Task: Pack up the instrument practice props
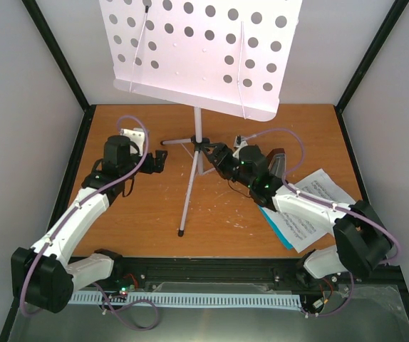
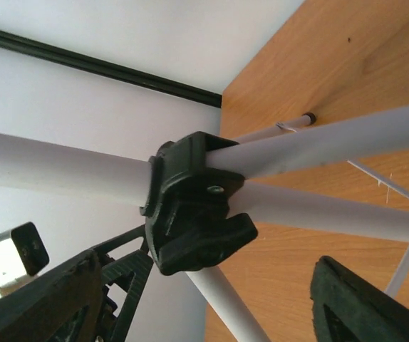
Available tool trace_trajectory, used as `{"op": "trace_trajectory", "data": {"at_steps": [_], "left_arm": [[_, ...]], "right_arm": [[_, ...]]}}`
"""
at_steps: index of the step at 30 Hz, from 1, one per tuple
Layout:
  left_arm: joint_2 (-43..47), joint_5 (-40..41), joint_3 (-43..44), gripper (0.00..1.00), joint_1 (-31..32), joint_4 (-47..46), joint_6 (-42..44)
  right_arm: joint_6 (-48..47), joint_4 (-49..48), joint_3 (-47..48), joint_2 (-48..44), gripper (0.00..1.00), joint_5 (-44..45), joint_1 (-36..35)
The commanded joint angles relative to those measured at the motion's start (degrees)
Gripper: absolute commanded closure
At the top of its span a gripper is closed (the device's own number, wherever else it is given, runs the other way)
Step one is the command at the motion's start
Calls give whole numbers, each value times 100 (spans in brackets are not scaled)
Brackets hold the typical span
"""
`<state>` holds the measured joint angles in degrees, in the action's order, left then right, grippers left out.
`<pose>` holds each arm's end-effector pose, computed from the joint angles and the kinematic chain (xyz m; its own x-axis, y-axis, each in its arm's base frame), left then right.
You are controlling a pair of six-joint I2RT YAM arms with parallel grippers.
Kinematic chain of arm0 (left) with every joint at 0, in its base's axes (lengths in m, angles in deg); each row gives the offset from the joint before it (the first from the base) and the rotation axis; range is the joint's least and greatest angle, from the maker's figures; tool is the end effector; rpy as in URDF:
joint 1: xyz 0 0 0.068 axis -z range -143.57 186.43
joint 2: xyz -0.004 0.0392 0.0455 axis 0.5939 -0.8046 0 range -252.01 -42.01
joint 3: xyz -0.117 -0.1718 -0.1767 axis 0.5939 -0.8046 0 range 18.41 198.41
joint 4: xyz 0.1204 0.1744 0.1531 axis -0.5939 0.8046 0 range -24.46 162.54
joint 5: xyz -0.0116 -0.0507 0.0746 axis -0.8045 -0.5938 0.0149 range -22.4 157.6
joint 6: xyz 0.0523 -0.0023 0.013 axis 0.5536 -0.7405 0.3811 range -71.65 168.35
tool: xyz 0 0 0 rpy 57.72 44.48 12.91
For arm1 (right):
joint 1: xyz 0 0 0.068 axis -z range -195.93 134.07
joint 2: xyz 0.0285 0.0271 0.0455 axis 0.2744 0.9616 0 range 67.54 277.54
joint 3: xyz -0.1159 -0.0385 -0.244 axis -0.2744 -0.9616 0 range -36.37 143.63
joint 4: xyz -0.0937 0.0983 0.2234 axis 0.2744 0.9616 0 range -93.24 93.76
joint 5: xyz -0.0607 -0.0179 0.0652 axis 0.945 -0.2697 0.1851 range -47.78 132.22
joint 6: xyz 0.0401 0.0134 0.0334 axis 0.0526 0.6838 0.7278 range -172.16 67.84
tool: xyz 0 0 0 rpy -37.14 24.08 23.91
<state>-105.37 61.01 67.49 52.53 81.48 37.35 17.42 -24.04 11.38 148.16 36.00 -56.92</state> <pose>0.2376 -0.0727 0.2922 -0.5454 -0.0399 -0.8372 0.2716 0.9366 -0.2216 0.2407 0.2142 0.2685 -0.7412 0.5902 -0.3199 -0.1074 0.3661 0.9243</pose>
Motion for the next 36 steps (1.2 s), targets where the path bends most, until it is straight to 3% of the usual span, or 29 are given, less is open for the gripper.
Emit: {"op": "trace_trajectory", "data": {"at_steps": [1,10,20,22,24,27,32,36], "left_arm": [[156,53,48,0,-28,-46,-29],[152,40,43,1,-28,-44,-16],[143,-2,38,1,-28,-54,3],[143,-12,37,1,-28,-53,6],[148,-26,32,0,-28,-52,11],[143,-35,32,1,-28,-57,11],[147,-64,32,0,-28,-61,22],[150,-68,34,1,-28,-57,20]], "right_arm": [[213,-107,203,89,26,-67,8],[25,-109,293,139,61,-64,12],[-32,-156,234,148,77,-108,12],[-22,-186,193,128,73,-71,12],[21,-192,163,105,55,-33,12],[131,-248,156,83,42,-17,25],[408,-371,195,149,39,-64,73],[516,-372,224,206,44,-13,98]]}}
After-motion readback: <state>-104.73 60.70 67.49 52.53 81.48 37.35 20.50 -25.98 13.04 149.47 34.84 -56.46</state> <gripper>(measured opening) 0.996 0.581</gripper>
